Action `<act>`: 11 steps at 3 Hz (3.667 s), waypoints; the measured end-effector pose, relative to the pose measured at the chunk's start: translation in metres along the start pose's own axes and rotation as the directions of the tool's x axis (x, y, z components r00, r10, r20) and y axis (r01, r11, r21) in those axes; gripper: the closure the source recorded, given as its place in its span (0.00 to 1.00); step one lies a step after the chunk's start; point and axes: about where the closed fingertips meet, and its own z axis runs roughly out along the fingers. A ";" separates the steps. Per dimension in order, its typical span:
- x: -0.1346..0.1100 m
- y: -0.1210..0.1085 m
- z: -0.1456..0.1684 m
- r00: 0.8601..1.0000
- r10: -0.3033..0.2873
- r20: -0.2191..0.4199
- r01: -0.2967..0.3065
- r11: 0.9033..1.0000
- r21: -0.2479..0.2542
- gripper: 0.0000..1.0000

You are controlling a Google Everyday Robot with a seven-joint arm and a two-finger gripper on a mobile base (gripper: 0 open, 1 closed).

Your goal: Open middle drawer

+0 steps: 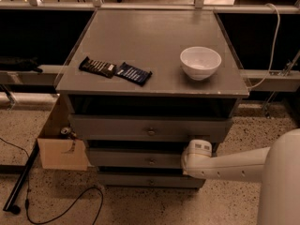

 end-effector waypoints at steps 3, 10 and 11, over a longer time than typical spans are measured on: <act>0.006 -0.004 -0.020 1.000 -0.002 -0.019 0.002 1.000 0.017 1.00; 0.036 0.055 -0.028 0.999 -0.010 -0.035 0.008 0.999 -0.037 0.87; 0.036 0.053 -0.032 0.999 -0.010 -0.035 0.008 0.999 -0.037 1.00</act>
Offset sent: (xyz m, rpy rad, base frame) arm -0.1191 -0.0345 0.0491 -0.0950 -0.0330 -0.0060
